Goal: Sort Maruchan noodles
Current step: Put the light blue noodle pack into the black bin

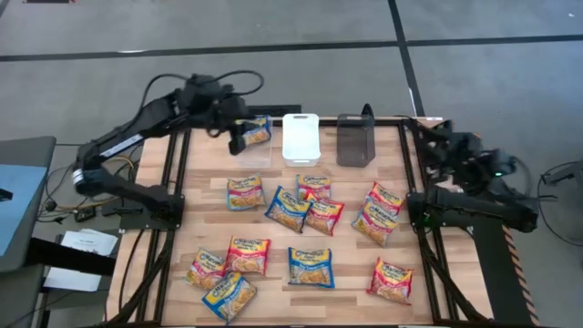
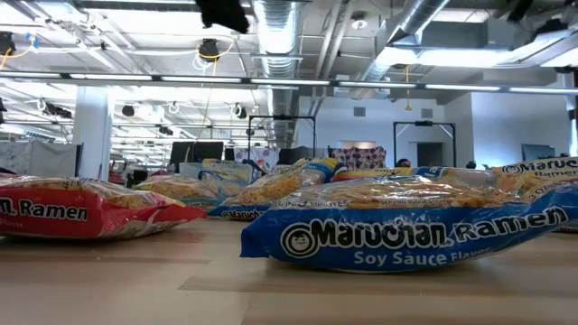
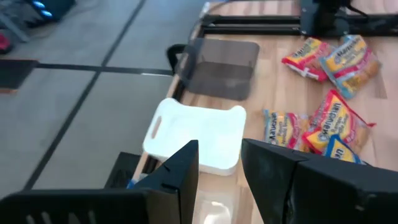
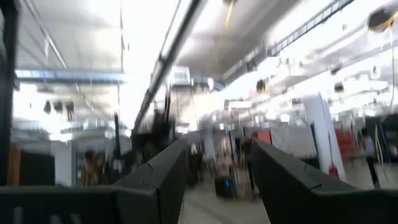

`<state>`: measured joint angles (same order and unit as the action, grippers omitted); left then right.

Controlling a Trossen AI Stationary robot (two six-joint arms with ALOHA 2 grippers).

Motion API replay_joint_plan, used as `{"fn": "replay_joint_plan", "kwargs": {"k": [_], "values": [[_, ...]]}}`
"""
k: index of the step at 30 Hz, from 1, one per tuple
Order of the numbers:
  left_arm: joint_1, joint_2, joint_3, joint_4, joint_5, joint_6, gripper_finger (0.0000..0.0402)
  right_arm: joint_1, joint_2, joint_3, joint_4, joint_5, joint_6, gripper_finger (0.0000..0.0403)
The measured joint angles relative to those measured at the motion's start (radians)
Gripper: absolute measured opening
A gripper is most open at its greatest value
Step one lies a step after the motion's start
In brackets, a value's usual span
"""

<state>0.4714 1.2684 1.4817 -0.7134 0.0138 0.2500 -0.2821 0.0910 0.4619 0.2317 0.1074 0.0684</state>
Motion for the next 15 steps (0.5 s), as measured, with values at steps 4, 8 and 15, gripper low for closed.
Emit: {"fn": "replay_joint_plan", "kwargs": {"k": [4, 8, 15], "values": [[0.0, -0.113, -0.118, 0.07, 0.0, -0.035, 0.0112, 0.0, 0.0, 0.091, -0.001, 0.0, -0.005, 0.02], [-0.006, -0.192, -0.177, 0.101, 0.006, -0.075, 0.0112, 0.0, 0.0, 0.136, -0.002, -0.003, -0.059, 0.02], [-0.007, -0.25, -0.22, 0.103, 0.006, -0.109, 0.0112, 0.0, 0.01, 0.142, -0.036, 0.016, -0.043, 0.02]]}}
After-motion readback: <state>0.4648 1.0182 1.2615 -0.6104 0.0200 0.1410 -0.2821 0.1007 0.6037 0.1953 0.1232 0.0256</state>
